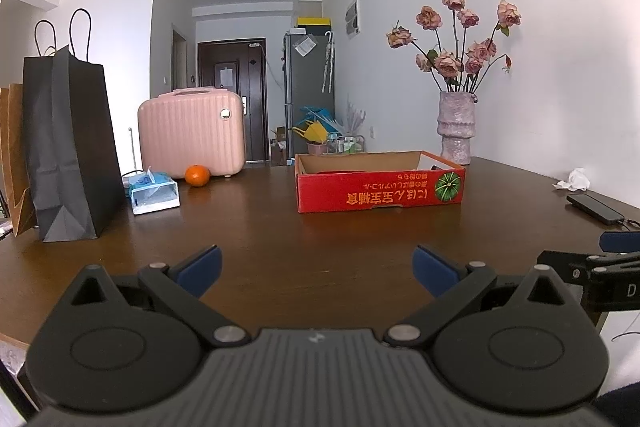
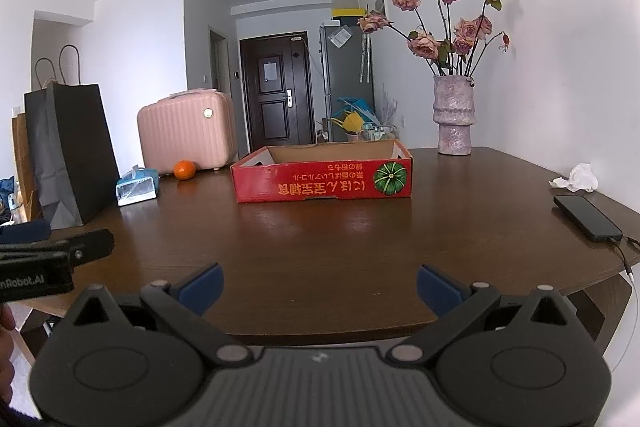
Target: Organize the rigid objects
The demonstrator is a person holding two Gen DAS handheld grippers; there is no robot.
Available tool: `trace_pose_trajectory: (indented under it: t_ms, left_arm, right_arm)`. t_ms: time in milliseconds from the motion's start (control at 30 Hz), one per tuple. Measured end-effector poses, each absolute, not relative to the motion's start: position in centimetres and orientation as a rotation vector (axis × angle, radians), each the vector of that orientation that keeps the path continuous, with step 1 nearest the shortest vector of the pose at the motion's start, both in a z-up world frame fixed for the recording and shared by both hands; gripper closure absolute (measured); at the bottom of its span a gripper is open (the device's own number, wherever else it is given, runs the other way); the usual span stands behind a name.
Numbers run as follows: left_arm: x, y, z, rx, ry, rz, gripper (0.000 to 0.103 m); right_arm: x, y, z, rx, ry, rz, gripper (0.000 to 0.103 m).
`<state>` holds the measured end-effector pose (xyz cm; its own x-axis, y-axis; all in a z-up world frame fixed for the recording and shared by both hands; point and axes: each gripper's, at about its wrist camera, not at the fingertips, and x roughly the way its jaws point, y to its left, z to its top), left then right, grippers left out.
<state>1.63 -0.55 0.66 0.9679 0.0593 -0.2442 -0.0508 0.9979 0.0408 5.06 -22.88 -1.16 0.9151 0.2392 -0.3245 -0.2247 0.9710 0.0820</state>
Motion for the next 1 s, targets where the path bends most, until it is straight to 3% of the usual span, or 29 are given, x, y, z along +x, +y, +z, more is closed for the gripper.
trace_pose_trajectory:
  t_ms: [1000]
  left_arm:
    - [1.65,-0.47,0.72,0.025,0.249,0.069,0.000]
  right_arm:
    - [5.05,-22.79,-1.20,0.049,0.345,0.235,0.000]
